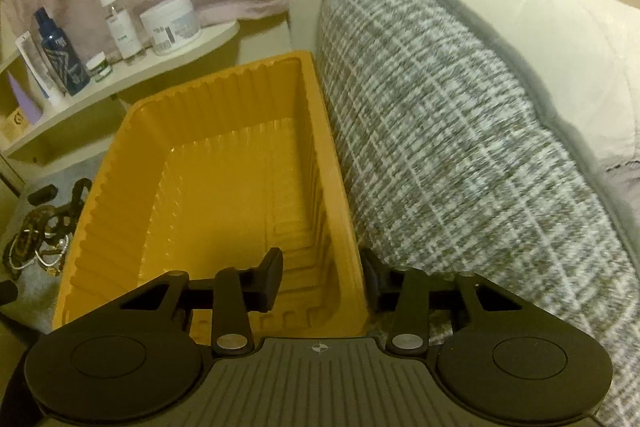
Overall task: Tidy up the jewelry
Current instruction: 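Grasp the orange tray rim with the right tool and tilt it, then grasp the brown beaded bracelet with the left tool while the right tool holds the tray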
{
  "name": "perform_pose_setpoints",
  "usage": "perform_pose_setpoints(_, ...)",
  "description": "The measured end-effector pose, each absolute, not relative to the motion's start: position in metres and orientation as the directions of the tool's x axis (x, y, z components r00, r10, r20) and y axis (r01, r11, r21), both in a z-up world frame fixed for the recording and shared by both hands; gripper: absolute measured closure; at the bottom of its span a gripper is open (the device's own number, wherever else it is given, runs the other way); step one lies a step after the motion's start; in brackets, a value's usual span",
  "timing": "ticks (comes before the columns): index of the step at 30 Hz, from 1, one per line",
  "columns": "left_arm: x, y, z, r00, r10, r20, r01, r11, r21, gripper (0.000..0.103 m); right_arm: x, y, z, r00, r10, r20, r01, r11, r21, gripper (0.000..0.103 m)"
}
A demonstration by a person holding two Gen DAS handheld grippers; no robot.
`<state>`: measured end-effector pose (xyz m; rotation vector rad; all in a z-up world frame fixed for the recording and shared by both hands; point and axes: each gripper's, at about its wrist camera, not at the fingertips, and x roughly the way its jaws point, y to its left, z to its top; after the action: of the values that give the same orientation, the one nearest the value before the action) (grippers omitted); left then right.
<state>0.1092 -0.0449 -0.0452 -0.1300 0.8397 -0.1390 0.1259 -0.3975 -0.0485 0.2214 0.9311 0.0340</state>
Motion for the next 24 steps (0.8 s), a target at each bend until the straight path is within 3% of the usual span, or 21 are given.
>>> perform_pose_setpoints(8,0.116,-0.047,-0.051,0.644,-0.187,-0.742,0.076,0.981,-0.181,0.002,0.138,-0.392,-0.060,0.578,0.127,-0.806,0.070,0.976,0.204,0.068)
perform_pose_setpoints(15,0.116,-0.043,-0.051,0.650,-0.188,-0.736,0.066,0.979,-0.192,0.002,0.139,-0.388,-0.063,0.578,0.120,-0.807,0.094,0.973,0.211,0.093)
perform_pose_setpoints(24,0.111,-0.027,-0.051,0.671,-0.151,-0.726,0.045,0.986,-0.164,0.005,0.132,-0.350,-0.032,0.636,0.012,-0.771,0.029,0.999,0.039,0.099)
